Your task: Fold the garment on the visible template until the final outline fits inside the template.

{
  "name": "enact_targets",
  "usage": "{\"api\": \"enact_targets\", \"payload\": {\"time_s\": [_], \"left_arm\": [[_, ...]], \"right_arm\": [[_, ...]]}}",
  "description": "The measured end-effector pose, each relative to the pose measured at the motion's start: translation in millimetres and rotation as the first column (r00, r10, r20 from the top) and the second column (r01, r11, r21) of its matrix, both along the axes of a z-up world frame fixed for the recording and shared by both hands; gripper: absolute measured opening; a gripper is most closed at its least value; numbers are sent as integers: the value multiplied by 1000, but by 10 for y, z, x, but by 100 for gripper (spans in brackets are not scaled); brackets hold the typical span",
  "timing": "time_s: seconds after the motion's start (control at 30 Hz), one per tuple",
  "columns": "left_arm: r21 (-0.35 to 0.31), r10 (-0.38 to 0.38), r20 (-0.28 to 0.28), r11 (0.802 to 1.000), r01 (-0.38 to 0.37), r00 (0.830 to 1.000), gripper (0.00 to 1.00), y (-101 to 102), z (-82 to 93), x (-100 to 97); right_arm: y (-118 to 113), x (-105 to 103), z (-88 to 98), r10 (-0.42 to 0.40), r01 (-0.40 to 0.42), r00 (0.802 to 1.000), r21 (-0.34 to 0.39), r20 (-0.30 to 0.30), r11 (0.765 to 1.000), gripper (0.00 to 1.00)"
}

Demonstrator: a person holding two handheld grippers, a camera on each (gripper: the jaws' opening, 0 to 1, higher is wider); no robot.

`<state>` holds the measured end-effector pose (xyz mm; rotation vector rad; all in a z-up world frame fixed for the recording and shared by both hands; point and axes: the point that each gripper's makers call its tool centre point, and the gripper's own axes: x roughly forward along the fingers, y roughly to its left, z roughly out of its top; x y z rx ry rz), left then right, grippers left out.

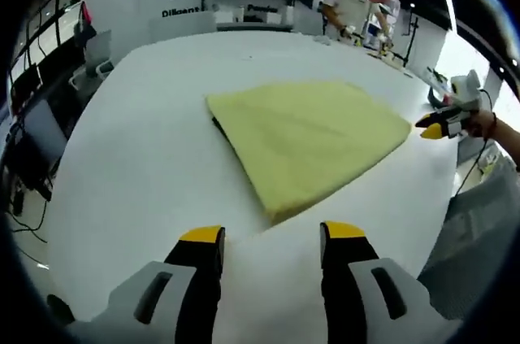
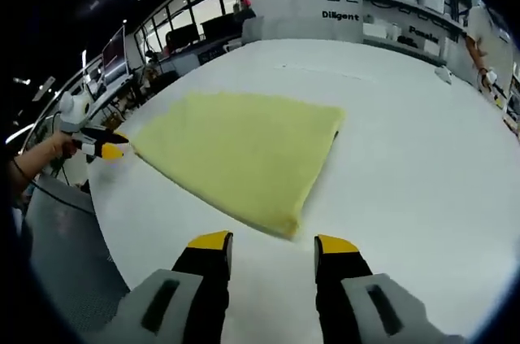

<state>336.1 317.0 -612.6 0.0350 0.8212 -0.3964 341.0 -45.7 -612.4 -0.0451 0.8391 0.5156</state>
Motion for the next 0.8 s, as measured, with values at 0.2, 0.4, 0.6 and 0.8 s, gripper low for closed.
{"api": "enact_targets", "payload": {"time_s": [0.2,0.4,0.6,0.8], "left_arm": [[-26,24,21,999,-23,1000,72,-30,114,-69],[-77,48,50,996,-44,998,83,-57,230,-97],[-64,41,84,997,-36,996,97,-78,354,-196],[-63,36,104,998,-29,994,99,-114,453,-304]], "right_arm": [[65,-62,137,-34,34,999,21,11,999,65],[120,-134,252,-51,50,998,29,23,998,82],[155,-214,363,-72,72,997,23,38,997,89],[235,-285,465,-84,82,994,25,68,996,99]]}}
